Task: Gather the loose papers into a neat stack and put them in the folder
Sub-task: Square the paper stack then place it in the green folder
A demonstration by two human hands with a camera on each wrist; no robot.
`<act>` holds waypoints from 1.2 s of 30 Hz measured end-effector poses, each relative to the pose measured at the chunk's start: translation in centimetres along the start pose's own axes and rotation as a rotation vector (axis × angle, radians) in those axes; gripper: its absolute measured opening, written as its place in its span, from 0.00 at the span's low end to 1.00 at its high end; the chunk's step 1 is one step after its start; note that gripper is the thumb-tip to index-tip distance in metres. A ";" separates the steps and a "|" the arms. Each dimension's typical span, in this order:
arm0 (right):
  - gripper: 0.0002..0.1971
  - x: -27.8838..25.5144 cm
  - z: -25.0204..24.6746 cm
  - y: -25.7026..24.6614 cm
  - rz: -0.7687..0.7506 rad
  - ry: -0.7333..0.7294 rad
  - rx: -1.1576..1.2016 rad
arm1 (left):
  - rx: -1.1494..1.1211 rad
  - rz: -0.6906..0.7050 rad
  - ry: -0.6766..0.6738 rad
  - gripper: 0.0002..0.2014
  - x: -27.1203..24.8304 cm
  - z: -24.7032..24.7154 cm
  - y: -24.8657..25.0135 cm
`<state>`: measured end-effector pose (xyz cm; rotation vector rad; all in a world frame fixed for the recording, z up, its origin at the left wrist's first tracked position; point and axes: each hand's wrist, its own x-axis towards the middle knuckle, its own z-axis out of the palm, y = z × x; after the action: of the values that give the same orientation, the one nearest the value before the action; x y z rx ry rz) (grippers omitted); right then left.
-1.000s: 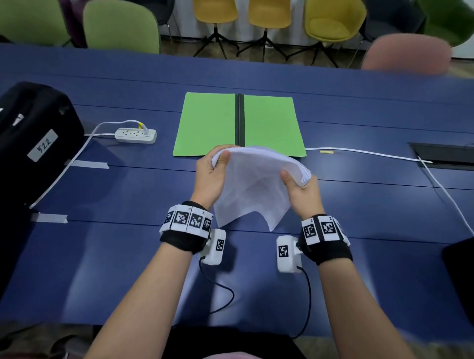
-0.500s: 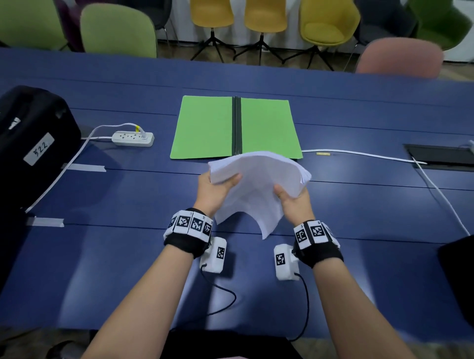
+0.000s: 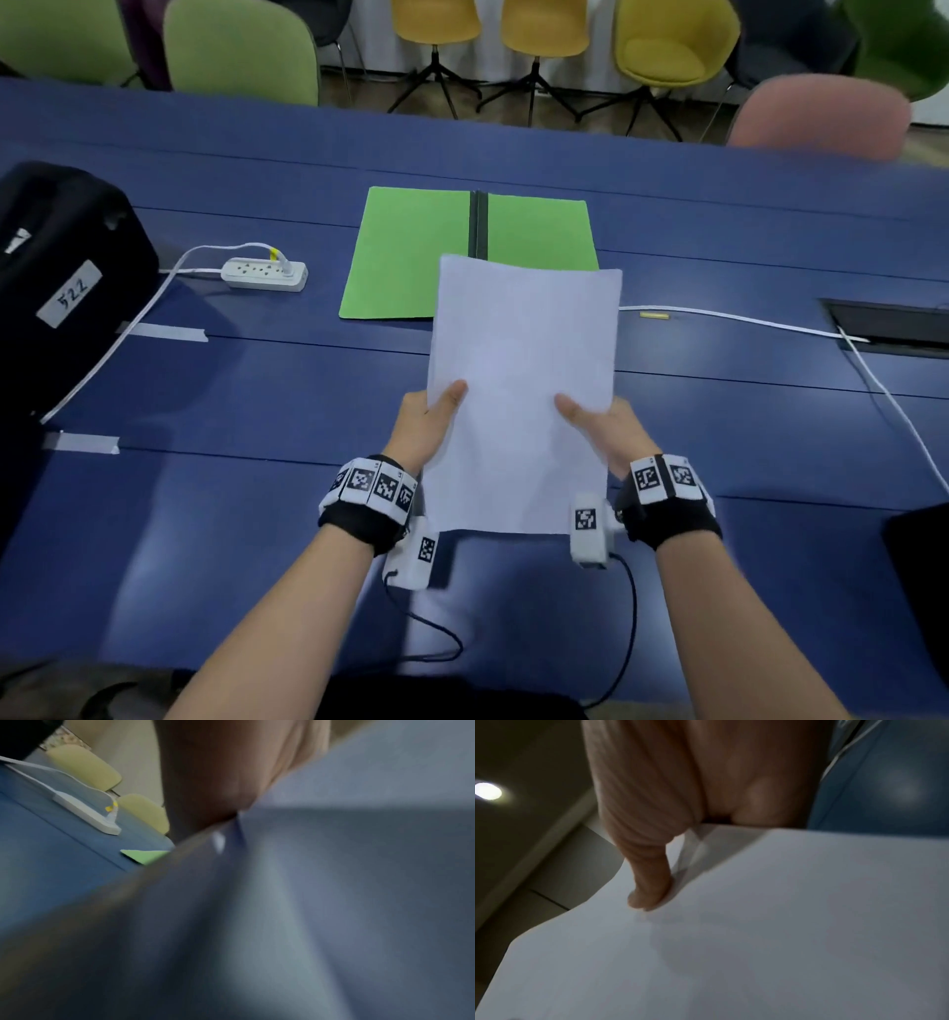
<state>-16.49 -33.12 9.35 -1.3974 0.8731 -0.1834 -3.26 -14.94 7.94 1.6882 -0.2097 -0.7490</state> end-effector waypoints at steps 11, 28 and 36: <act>0.10 6.1 1.8 5.2 0.190 -0.097 -0.238 | 0.094 -0.291 0.115 0.16 2.7 -1.7 -5.3; 0.36 26.4 -4.2 4.2 0.231 0.559 0.019 | 0.388 -0.422 0.092 0.20 6.9 -7.1 -8.3; 0.15 26.5 -3.0 1.3 0.250 0.545 0.087 | 0.256 -0.437 0.095 0.15 6.5 -7.5 -8.2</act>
<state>-0.72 -50.89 -2.82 -1.1575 1.4618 -0.4168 3.99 -10.05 -1.48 2.0399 0.1423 -0.9917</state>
